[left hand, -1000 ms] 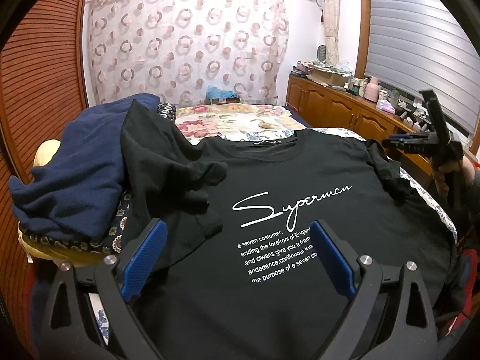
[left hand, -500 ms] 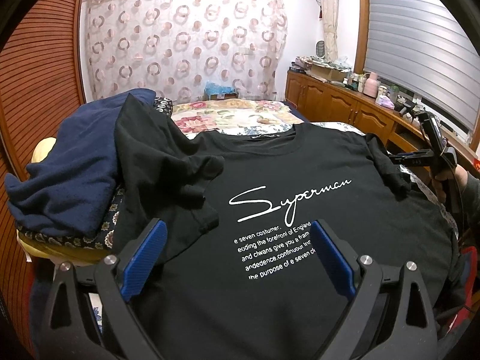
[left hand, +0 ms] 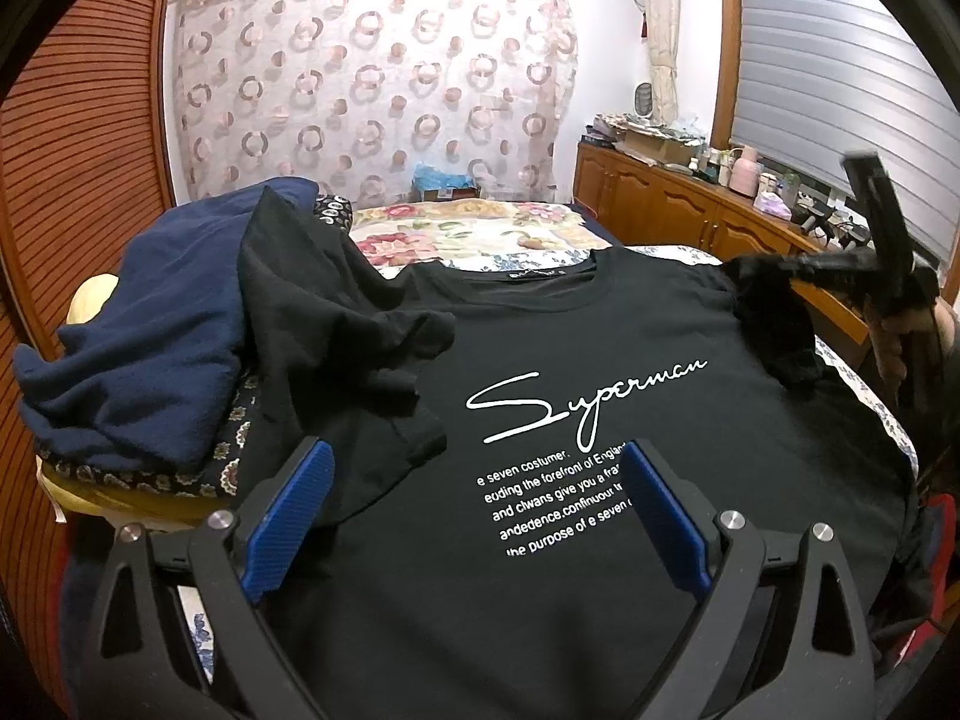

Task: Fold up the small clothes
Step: 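Fold that side edge inward toward the print and open right gripper, then grasp the shirt edge with the left gripper while the right gripper grasps the hem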

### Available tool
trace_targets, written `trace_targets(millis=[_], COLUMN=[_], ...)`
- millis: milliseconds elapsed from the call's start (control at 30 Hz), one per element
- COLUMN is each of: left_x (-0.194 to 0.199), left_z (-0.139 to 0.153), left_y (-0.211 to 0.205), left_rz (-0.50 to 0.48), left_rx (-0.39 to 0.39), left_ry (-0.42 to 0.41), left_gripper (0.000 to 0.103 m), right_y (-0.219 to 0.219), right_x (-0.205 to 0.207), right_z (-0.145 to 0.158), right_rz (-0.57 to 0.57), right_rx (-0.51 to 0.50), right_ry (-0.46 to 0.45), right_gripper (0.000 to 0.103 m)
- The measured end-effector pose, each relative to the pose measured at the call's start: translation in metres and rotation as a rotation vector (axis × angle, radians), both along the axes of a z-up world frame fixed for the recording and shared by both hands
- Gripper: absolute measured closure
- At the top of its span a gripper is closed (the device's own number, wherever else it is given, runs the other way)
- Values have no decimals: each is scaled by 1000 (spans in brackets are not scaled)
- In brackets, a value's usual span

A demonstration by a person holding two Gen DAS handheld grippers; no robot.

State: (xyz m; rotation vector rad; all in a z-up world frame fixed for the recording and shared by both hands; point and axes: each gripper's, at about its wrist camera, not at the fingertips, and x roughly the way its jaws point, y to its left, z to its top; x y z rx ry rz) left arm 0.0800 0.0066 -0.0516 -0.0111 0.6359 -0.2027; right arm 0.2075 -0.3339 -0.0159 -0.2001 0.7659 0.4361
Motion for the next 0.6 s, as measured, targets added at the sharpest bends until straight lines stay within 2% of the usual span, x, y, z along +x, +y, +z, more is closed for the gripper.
trace_targets(millis=[133,200,267,333,600], left_x=[0,-1,-2,-3,6], left_z=[4,6,8,9,23], left_y=[4,6,8,10,21], left_rz=[5,8,10,13,15], left_rx=[0,5,4,-1,15], left_ry=[-5,-8,-14,-17,-32], left_gripper=[6,6,6,6,6], right_y=[47,56,55,51,9], right_x=[6,9,7,3,1], right_z=[14,17,19,20,1], right_rz=[29,36,37,25,-56], right_rx=[-11,25,36,32,-53], right_ry=[-47,-34,-35,-42,-11], right_gripper=[99,87,64,46,45])
